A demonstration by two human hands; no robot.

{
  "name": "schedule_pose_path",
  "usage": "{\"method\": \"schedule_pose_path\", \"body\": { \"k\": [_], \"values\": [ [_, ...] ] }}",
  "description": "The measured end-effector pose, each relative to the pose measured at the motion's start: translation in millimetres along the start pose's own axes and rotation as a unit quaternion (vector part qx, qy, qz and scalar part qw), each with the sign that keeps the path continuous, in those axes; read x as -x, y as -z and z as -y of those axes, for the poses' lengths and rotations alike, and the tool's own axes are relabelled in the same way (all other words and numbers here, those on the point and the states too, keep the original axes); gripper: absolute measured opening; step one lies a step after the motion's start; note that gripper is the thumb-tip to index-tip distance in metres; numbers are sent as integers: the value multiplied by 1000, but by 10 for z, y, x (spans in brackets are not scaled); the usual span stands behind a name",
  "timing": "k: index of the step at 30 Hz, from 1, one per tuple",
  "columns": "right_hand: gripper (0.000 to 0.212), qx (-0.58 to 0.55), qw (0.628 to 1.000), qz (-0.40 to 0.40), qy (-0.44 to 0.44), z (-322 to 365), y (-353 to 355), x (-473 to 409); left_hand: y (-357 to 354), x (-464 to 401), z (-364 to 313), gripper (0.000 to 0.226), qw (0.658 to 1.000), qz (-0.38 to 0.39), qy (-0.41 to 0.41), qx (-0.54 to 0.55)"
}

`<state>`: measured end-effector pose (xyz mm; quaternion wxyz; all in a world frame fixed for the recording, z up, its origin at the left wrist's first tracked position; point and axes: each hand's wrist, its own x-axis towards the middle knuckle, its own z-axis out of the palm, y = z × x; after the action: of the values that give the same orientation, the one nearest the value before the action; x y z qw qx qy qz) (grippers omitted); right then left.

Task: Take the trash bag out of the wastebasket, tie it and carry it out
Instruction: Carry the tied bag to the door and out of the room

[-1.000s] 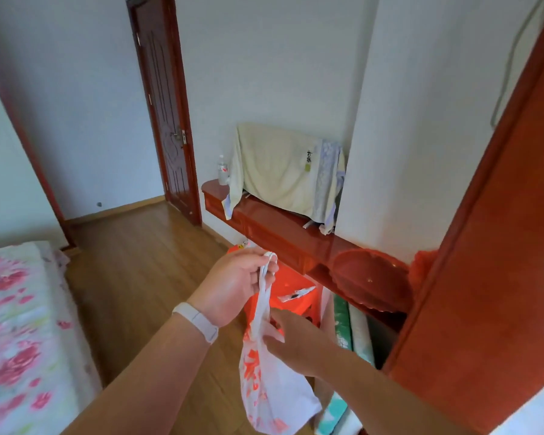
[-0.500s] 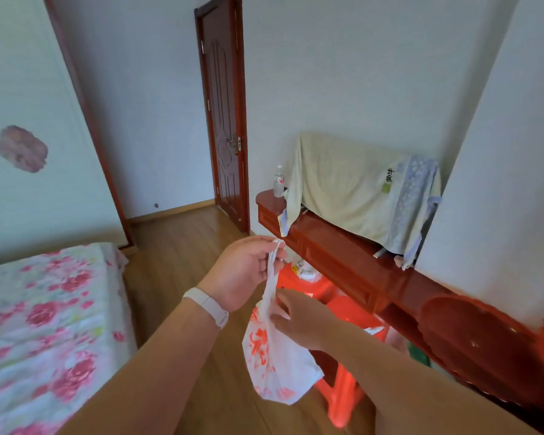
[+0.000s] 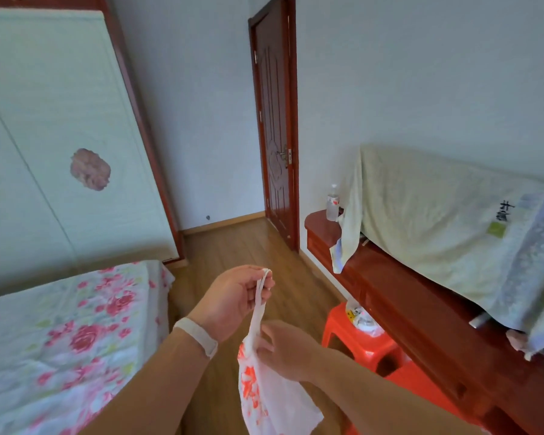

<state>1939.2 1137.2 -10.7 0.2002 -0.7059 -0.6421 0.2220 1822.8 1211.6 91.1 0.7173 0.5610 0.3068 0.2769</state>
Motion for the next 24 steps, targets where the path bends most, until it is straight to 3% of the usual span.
{"method": "schedule_pose_path", "body": {
  "k": [12, 24],
  "values": [
    [22, 41, 996, -7, 80, -380, 577, -1769, 442, -1453, -405, 23, 998, -51, -30, 7],
    [21, 40, 999, 30, 6, -515, 346, -3771, 1675, -3084, -519, 22, 999, -12, 6, 48]
  ]
}}
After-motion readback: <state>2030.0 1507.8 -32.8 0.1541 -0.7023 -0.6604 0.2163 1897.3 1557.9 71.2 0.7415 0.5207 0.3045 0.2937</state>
